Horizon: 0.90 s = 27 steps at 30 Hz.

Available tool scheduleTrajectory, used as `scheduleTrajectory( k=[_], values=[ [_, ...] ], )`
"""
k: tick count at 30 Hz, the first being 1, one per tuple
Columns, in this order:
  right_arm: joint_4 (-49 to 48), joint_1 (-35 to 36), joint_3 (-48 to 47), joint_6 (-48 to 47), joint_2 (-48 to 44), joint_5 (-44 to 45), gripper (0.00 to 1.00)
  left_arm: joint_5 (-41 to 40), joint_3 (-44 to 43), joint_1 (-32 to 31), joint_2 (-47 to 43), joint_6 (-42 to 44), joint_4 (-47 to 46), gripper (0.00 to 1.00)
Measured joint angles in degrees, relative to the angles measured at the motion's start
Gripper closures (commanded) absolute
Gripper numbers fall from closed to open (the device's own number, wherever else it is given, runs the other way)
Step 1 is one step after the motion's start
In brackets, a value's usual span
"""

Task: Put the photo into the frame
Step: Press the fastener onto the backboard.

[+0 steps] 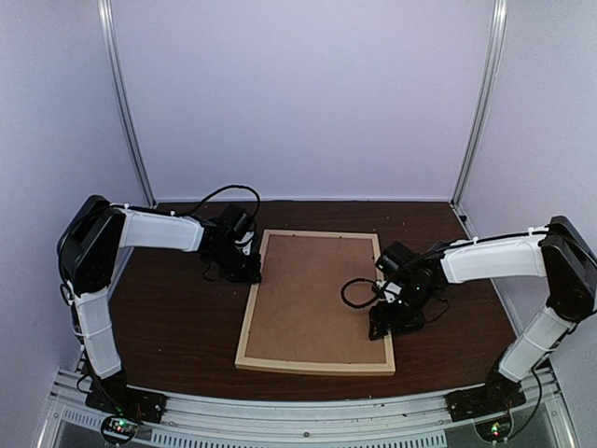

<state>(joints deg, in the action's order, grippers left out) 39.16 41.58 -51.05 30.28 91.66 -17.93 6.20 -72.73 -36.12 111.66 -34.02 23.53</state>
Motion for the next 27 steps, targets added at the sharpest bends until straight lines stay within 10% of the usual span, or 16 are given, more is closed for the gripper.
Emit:
scheduleTrajectory(
  k=[27],
  values=[
    [-6.71,-14.05,-9.81,-4.57,8.26,-0.02,0.32,-0.24,1.14,-0.11,-0.61,0.02,-1.38,0.76]
  ],
)
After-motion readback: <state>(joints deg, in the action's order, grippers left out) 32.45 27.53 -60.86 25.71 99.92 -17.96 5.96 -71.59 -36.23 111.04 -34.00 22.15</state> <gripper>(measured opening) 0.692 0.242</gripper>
